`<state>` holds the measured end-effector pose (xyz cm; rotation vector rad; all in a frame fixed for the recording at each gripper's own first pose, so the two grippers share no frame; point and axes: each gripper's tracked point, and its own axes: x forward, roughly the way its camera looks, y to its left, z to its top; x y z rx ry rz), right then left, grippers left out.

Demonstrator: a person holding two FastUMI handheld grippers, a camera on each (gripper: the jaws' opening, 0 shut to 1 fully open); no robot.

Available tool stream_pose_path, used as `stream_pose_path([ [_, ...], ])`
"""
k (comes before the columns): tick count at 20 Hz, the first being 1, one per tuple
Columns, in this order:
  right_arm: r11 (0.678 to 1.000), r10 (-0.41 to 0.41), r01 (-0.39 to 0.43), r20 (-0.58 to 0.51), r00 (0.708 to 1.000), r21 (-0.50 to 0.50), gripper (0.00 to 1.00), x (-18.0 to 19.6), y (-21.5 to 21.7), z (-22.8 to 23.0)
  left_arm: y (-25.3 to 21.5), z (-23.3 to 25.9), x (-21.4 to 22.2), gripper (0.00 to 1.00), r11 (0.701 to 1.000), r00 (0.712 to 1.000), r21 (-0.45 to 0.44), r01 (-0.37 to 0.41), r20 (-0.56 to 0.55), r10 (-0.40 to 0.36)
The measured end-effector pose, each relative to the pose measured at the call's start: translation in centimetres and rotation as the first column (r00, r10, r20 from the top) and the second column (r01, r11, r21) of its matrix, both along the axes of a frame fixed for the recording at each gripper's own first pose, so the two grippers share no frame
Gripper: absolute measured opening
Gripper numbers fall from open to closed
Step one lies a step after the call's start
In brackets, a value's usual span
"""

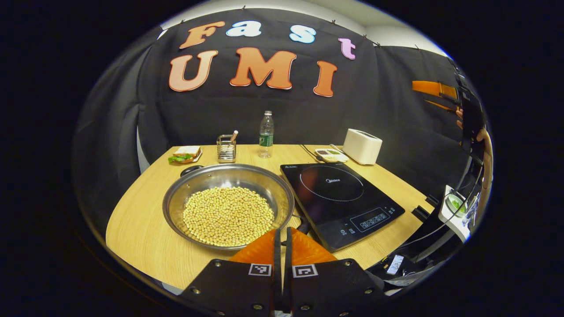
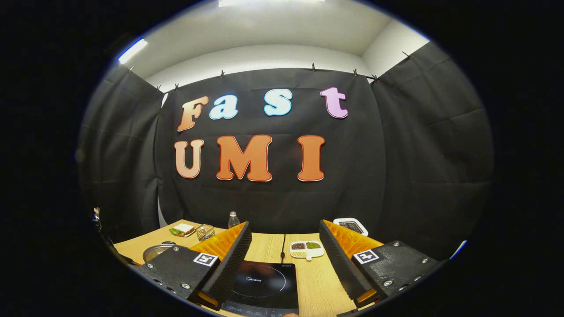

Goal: First push the handle of the pot to place it horizontally, then grasp the pot with both hands and set it on the induction cooktop.

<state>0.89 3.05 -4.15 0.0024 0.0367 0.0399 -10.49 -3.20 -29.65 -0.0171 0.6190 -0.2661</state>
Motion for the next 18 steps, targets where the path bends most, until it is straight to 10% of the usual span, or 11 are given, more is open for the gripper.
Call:
stream_pose_path([
  [18, 1.0, 0.012, -0.011, -0.03, 0.999, 0.008, 1.0, 0.9, 0.8, -1.4, -0.7, -6.0, 0.9, 0.02, 1.0, 0.991, -0.007, -0.004, -0.136, 0.003],
])
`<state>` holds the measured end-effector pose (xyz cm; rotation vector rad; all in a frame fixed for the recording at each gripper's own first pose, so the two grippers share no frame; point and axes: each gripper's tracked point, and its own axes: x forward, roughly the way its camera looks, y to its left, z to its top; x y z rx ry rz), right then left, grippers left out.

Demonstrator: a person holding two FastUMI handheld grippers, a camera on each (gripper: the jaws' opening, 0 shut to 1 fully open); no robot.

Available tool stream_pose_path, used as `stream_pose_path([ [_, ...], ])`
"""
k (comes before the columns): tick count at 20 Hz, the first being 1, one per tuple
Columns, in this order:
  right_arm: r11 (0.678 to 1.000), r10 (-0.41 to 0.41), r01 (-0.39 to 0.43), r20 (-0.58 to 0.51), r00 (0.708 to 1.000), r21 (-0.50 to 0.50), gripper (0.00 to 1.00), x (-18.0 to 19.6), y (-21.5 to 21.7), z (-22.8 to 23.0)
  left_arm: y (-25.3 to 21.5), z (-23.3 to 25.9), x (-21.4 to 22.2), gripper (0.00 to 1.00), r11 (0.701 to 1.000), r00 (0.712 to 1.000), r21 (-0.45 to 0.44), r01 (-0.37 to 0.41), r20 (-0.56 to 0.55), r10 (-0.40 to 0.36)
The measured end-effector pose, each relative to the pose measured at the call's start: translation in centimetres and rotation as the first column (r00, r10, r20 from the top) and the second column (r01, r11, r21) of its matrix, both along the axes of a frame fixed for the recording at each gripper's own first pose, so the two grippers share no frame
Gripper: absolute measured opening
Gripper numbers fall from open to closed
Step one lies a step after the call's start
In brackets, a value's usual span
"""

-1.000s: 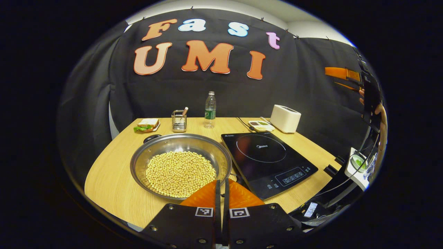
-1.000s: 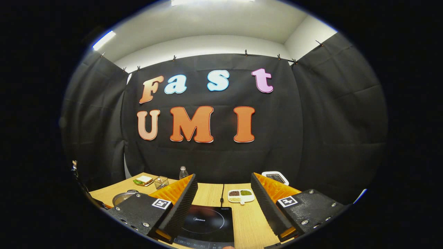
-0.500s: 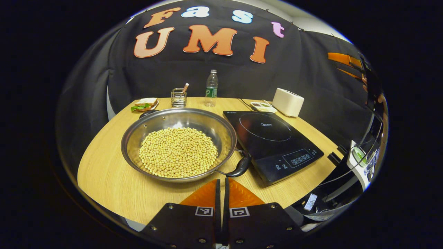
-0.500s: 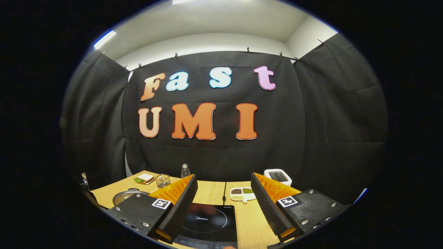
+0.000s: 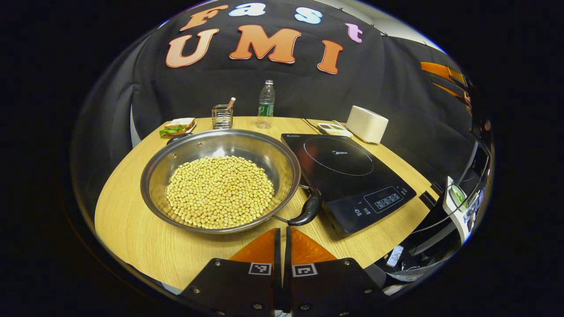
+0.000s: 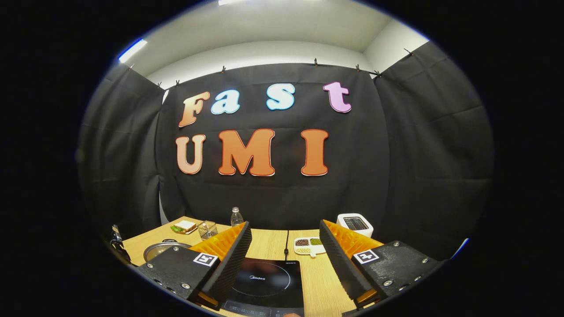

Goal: First push the handle of the pot to place it horizontally, then grasp the pot with both hands and set it on the induction cooktop.

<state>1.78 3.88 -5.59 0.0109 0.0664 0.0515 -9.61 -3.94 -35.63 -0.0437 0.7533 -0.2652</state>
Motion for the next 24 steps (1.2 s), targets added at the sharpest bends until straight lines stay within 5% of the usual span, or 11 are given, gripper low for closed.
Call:
stream_pose_path([
  [24, 0.999, -0.045, 0.046, -0.067, 0.997, 0.01, 0.96, 1.6, -4.8, -3.9, -4.6, -1.1, 8.5, 0.05, 1.0, 1.0, -0.02, -0.01, -0.004, 0.01],
])
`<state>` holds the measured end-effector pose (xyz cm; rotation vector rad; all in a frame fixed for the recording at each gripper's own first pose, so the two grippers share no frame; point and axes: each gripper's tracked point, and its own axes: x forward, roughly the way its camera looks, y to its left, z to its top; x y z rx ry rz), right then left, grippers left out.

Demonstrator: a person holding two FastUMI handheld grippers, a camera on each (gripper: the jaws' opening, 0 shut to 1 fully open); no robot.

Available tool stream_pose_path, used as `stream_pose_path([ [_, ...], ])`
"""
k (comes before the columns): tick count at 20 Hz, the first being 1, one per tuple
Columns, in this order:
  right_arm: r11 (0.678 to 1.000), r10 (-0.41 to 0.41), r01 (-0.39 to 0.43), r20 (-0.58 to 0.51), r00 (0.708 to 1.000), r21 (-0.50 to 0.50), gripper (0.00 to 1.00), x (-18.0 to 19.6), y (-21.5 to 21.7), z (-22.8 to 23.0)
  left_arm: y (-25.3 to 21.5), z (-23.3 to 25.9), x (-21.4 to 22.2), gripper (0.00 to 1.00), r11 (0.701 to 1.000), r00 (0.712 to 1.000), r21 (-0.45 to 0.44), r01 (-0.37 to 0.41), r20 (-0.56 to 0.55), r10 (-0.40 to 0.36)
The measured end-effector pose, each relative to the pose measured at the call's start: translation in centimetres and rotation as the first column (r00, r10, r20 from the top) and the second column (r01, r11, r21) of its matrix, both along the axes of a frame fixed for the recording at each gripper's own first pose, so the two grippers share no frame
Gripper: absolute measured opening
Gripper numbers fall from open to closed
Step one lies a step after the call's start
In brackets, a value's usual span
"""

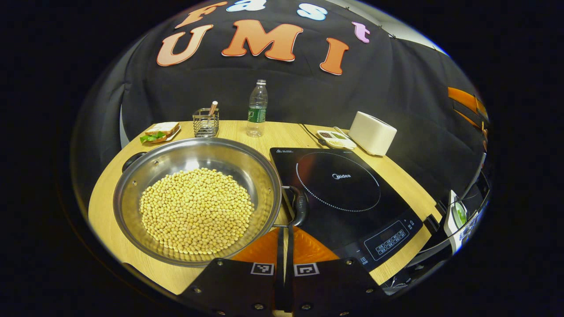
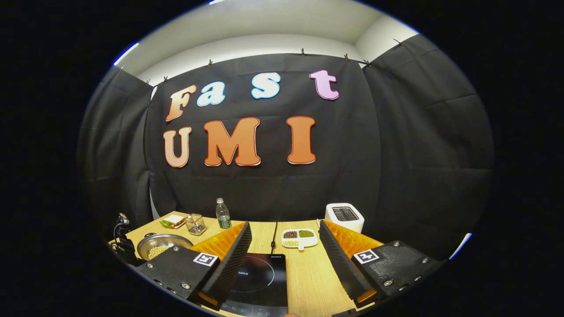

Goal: First push the handle of the pot to place it horizontally, then grasp the pot with both hands and set it on the induction cooktop.

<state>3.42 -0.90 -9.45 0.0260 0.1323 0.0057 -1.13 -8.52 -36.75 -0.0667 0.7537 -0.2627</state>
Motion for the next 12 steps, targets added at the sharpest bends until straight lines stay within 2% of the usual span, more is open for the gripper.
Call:
stream_pose_path([
  [2, 1.0, -0.008, 0.008, -0.002, 1.0, 0.0, 0.96, 0.1, -0.4, -0.1, -0.1, -0.1, 0.7, 0.01, 1.0, 1.0, 0.002, -0.004, 0.0, 0.004],
  [4, 1.0, -0.013, 0.013, -0.006, 1.0, 0.004, 0.96, 0.2, -0.6, -0.3, -0.4, -0.3, 1.2, 0.05, 1.0, 1.0, 0.001, -0.009, 0.001, 0.009],
  [5, 1.0, -0.014, 0.014, -0.008, 1.0, 0.005, 0.96, 0.2, -0.6, -0.4, -0.4, -0.3, 1.4, 0.02, 1.0, 1.0, 0.0, -0.01, 0.002, 0.01],
  [12, 1.0, -0.018, 0.018, -0.031, 0.999, 0.001, 0.96, 0.5, -0.4, -1.3, -1.2, -0.6, 3.0, 0.02, 1.0, 1.0, -0.01, -0.012, 0.011, 0.012],
])
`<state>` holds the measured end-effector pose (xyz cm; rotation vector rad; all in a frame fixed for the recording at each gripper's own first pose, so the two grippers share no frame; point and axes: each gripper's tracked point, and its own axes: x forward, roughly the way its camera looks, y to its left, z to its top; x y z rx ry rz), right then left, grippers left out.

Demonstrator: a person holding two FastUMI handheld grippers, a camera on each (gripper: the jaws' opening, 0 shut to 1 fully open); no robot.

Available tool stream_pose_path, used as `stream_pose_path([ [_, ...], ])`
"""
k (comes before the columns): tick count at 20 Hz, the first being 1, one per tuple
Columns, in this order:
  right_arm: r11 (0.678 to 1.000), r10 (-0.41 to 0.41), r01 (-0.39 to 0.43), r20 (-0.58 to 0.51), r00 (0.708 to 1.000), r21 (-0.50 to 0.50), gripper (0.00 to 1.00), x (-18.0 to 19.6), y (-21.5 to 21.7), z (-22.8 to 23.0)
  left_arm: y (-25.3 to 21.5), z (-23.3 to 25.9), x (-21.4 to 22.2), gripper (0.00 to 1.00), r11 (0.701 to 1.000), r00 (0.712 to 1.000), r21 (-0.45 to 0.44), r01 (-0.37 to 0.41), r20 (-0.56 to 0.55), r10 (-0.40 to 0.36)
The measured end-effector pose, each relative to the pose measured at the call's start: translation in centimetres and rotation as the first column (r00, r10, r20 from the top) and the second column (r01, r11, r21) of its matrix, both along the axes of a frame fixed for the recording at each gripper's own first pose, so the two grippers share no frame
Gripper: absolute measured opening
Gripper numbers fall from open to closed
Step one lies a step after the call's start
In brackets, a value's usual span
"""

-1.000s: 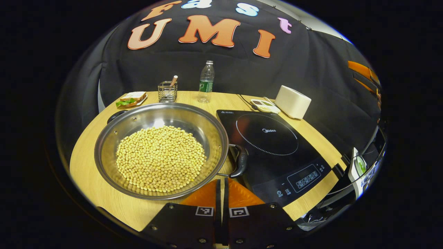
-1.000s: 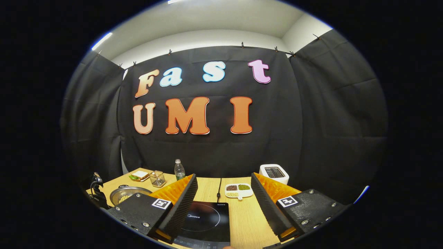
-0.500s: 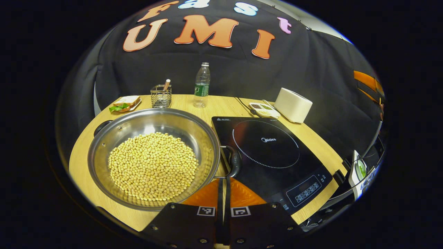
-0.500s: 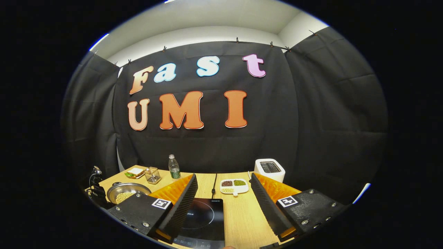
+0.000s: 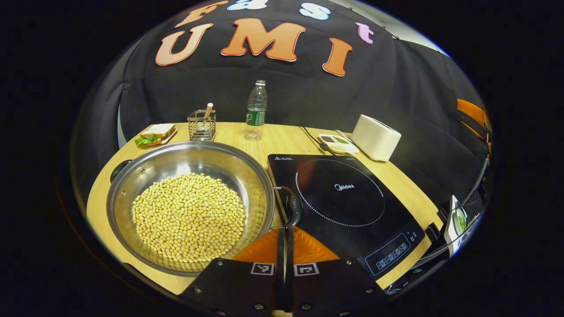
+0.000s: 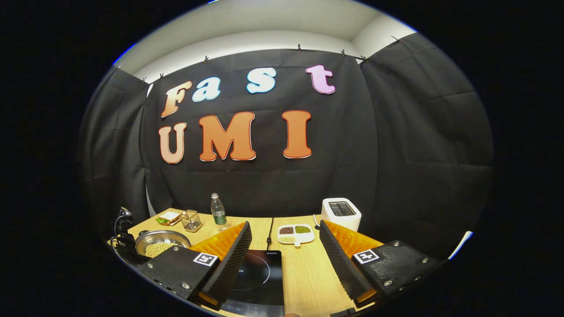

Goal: First push the handle of the pot to place it horizontally, then grasp the pot with both hands and set it on the induction cooktop.

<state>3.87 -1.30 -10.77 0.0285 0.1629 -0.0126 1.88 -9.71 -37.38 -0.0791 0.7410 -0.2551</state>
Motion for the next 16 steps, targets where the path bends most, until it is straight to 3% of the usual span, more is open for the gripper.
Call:
stream_pose_path([
  [10, 1.0, 0.007, -0.008, -0.022, 1.0, -0.011, 0.96, 0.1, 1.8, -0.2, -1.1, -0.3, 2.9, 0.05, 1.0, 1.0, -0.021, 0.006, 0.009, -0.006],
  [16, 1.0, 0.01, -0.01, -0.021, 1.0, 0.0, 0.96, 0.3, 4.0, 0.0, -1.3, 1.6, 1.7, 0.02, 0.998, 0.999, -0.039, 0.042, 0.034, -0.041],
])
